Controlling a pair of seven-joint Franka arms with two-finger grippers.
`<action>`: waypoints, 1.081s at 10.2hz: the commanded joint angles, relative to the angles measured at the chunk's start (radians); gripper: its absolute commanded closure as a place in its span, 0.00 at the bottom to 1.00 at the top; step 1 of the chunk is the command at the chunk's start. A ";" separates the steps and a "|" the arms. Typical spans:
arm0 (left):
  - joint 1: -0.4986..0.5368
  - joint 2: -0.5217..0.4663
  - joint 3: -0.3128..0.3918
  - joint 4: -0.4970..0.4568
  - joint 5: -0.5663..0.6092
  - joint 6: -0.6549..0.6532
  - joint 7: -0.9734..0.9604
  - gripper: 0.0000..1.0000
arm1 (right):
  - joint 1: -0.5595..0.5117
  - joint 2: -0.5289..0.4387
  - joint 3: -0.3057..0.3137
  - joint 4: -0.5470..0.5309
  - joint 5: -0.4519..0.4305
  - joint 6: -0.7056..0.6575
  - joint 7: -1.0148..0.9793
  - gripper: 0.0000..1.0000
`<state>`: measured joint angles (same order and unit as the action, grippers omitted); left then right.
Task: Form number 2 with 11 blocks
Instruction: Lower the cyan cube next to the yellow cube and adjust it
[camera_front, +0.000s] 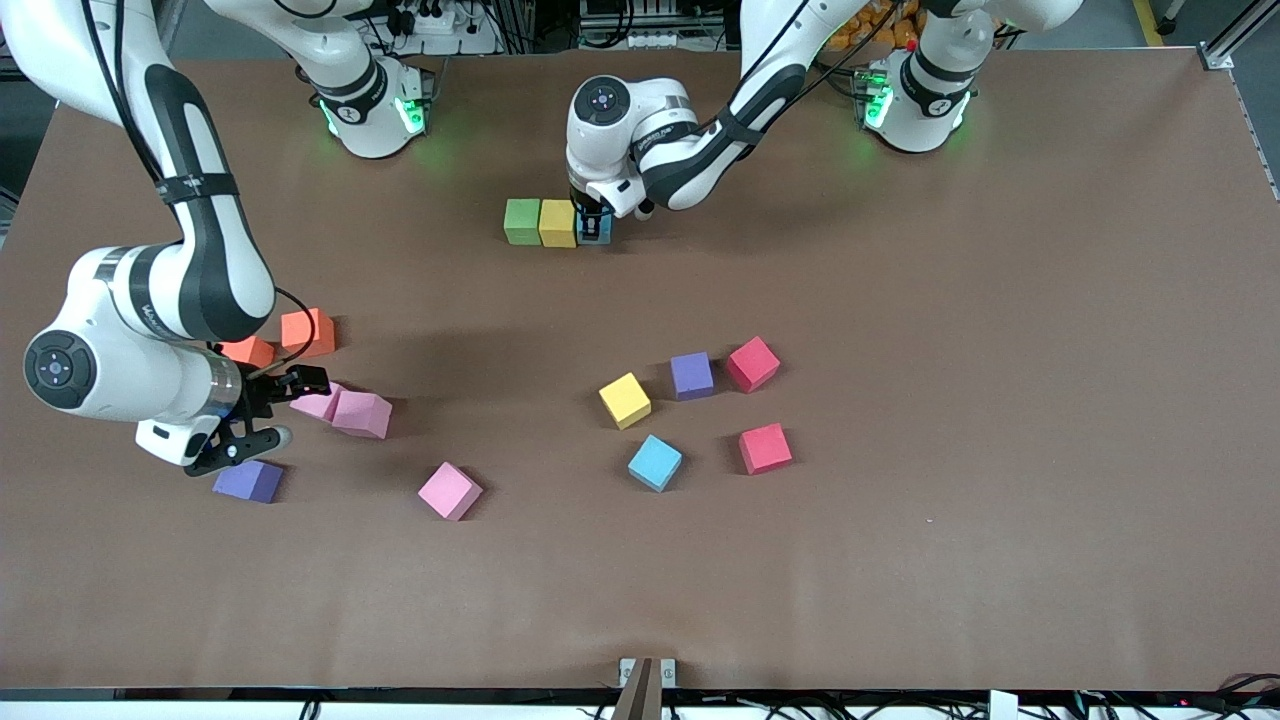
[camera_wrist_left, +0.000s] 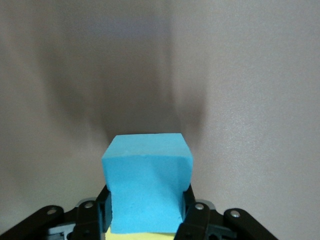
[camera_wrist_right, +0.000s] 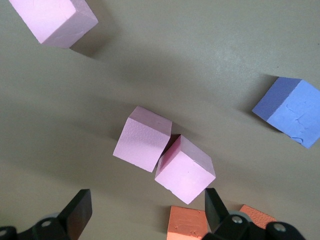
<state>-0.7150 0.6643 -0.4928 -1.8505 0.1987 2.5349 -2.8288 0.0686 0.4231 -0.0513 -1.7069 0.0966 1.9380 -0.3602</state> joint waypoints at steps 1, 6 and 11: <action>-0.006 0.026 -0.010 0.019 0.110 -0.010 -0.327 0.40 | -0.003 -0.003 0.002 -0.002 0.002 0.002 -0.009 0.00; -0.004 0.026 -0.010 0.019 0.110 -0.010 -0.328 0.20 | -0.003 -0.003 0.002 -0.002 0.002 0.002 -0.009 0.00; -0.003 0.028 -0.010 0.020 0.108 -0.008 -0.330 0.19 | -0.003 -0.003 0.002 -0.002 0.002 0.002 -0.009 0.00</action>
<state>-0.7102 0.6855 -0.4918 -1.8426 0.2069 2.5349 -2.8289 0.0686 0.4231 -0.0513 -1.7069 0.0966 1.9381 -0.3602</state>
